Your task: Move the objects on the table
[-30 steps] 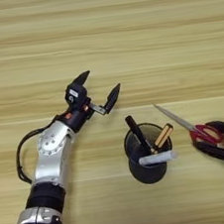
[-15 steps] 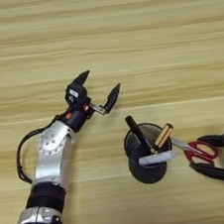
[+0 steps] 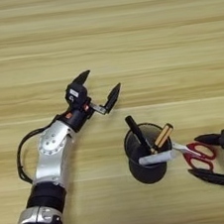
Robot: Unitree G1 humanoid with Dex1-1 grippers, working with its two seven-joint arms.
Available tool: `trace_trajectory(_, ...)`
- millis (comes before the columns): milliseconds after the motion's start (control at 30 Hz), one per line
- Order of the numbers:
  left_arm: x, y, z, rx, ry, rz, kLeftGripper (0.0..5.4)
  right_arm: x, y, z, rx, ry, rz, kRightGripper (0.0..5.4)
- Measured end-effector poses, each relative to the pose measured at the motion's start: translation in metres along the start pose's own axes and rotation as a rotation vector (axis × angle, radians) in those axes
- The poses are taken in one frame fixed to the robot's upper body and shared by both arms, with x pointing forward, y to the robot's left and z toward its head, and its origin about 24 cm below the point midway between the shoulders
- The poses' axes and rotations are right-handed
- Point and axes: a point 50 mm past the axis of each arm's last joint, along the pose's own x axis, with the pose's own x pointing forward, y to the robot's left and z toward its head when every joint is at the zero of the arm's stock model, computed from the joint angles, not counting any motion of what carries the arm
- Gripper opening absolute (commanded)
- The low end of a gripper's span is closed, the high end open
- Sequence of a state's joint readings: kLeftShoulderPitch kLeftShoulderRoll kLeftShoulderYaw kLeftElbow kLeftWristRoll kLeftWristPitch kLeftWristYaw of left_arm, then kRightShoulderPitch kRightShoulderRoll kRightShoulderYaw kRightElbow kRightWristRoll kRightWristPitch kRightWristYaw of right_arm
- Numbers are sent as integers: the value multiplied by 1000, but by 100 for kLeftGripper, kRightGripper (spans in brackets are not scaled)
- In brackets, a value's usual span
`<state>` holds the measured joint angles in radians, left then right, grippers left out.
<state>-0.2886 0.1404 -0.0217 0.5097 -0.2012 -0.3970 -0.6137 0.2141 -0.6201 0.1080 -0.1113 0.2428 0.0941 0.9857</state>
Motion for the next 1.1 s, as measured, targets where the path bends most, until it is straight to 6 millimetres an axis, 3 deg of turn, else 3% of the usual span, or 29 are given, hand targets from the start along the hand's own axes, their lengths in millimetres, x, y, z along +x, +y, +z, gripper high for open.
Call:
trace_trajectory(100,0,0,0,0,0,0,540,0,0,0,-1,-1,0,538)
trace_trajectory(600,0,0,-1,-2,3,1,540,-1,-1,3,1,-27,-10,538)
trace_trajectory(1100,-1,0,-2,-4,7,3,540,4,1,18,-62,-69,41,538)
